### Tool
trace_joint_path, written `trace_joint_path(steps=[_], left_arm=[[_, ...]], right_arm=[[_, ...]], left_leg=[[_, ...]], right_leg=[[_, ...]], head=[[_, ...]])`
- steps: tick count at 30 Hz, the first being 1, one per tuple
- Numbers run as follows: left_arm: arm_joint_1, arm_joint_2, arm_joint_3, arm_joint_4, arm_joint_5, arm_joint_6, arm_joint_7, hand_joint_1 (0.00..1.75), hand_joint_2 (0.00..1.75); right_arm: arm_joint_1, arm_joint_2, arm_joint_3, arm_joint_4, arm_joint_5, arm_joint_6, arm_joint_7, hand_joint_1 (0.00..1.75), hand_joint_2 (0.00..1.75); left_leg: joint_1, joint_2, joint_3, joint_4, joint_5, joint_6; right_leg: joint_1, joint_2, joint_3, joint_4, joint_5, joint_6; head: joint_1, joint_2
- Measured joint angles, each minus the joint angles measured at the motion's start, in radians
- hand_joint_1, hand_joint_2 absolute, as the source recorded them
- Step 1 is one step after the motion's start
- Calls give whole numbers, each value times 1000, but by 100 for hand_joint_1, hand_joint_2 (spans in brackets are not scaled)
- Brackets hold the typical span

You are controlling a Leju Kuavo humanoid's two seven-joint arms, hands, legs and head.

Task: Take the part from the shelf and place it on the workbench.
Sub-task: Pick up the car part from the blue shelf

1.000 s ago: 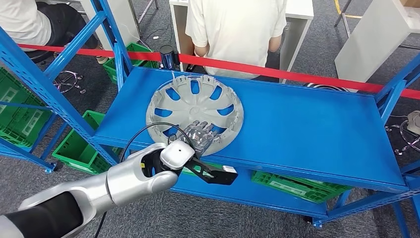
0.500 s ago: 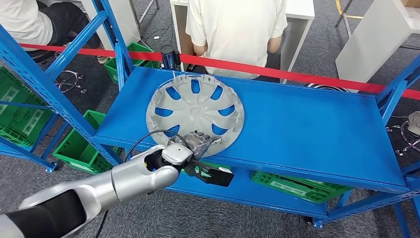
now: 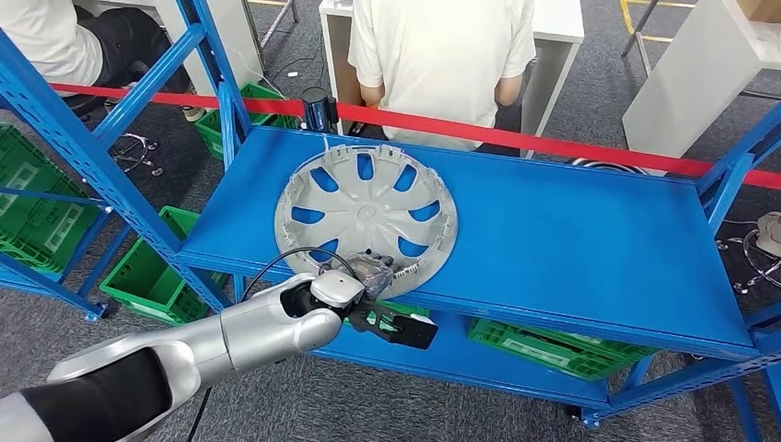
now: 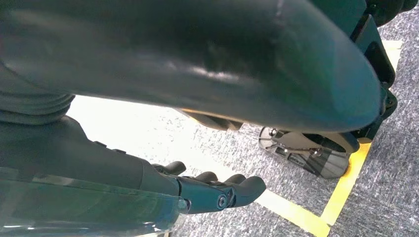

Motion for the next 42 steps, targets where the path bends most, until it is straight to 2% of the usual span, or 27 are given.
trace_joint_path(steps=[13, 19, 25, 29, 31, 35, 38, 42], left_arm=[[-14, -42, -31, 30, 17, 139, -17, 175, 175], [-6, -70, -48, 23, 60, 245, -75, 175, 175], [2, -88, -65, 14, 71, 285, -99, 175, 175], [6, -98, -77, 13, 68, 364, -131, 175, 175], [13, -105, -83, 12, 51, 419, -162, 175, 175], [49, -118, -84, -1, 11, 611, -313, 175, 175], [77, -127, -81, -24, -16, 721, -394, 175, 175], [143, -132, -61, -56, -79, 952, -507, 175, 175]], right_arm=[[16, -1, 8, 0, -26, -7, -13, 0, 0], [26, -2, 12, 0, -33, -7, -29, 0, 0], [27, -2, 14, 1, -33, -7, -30, 0, 0], [28, -2, 15, 2, -33, -7, -30, 0, 0], [28, -2, 15, 2, -32, -9, -30, 0, 0], [29, -2, 16, 2, -29, -14, -30, 0, 0], [29, -2, 16, 2, -24, -17, -30, 0, 0], [33, -2, 17, 2, -14, -20, -29, 0, 0]], left_leg=[[0, 0, 9, -1, 0, 2], [0, 0, 8, -1, 0, 2], [0, 0, 8, -1, -1, 3], [0, -1, 7, -1, -1, 3], [0, -1, 7, -1, -1, 3], [0, -1, 6, -1, -1, 3], [0, 2, 5, -1, -2, 4], [0, 6, 5, -1, -4, 5]], right_leg=[[0, 0, 9, -2, 0, 1], [0, 0, 9, -2, 0, 1], [0, 0, 8, -3, 0, 1], [0, 0, 8, -3, 0, 1], [0, 0, 7, -3, 0, 1], [0, 0, 7, -3, -1, 2], [0, 1, 6, -3, -1, 2], [0, 4, 4, -3, -1, 2]], head=[[0, 0], [0, 0], [0, 0], [0, 0], [0, 0], [0, 0], [0, 0], [0, 0]])
